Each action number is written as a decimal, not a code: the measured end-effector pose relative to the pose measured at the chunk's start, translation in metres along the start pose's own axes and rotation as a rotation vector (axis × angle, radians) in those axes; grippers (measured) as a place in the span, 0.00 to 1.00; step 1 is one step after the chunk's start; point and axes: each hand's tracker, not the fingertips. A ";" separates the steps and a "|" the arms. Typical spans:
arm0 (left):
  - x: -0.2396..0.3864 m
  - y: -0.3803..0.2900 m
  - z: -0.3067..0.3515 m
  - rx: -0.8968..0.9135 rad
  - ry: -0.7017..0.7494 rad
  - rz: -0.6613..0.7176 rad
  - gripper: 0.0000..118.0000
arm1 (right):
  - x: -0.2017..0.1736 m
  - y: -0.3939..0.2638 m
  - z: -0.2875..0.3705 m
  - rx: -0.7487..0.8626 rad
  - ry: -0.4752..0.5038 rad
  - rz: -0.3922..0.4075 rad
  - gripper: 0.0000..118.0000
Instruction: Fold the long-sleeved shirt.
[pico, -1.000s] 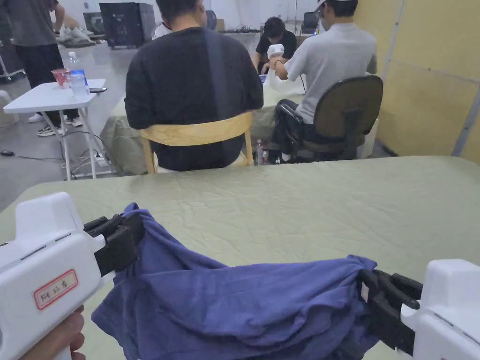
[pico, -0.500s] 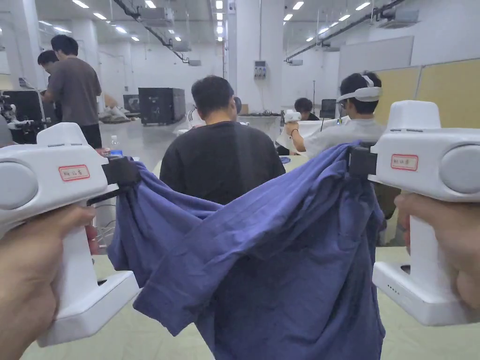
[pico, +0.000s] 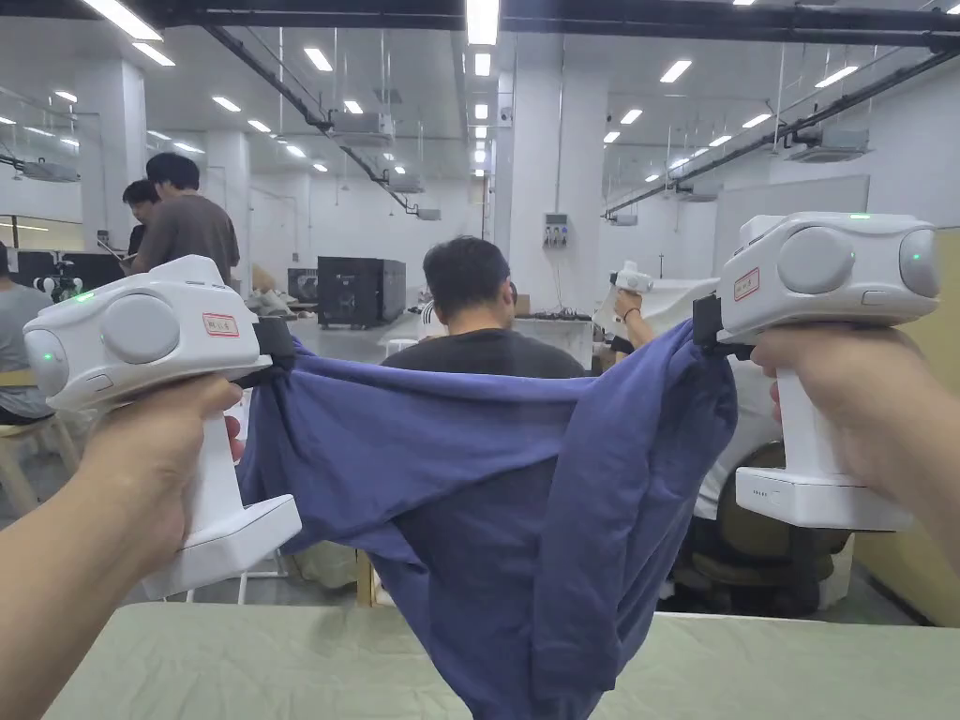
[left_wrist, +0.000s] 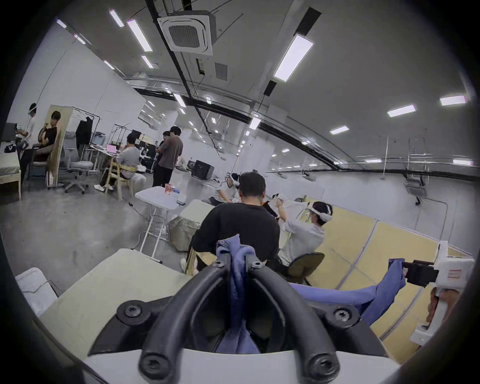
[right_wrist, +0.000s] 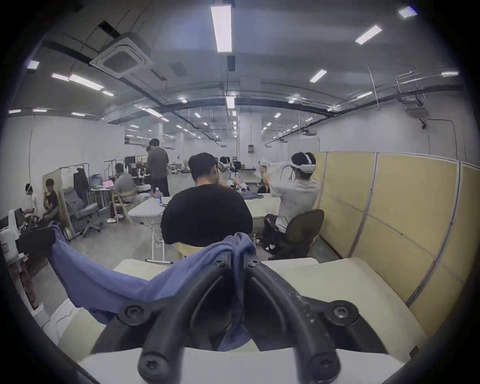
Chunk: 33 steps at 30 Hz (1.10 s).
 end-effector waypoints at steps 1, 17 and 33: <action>-0.004 -0.007 -0.010 -0.007 0.005 0.004 0.06 | -0.002 -0.008 -0.011 -0.012 0.000 -0.001 0.08; -0.114 -0.314 -0.061 -0.563 0.100 0.019 0.06 | 0.009 -0.362 -0.108 -0.516 0.010 -0.014 0.08; -0.148 -0.404 0.185 -0.810 0.116 0.025 0.06 | 0.052 -0.481 0.147 -0.568 0.153 0.153 0.08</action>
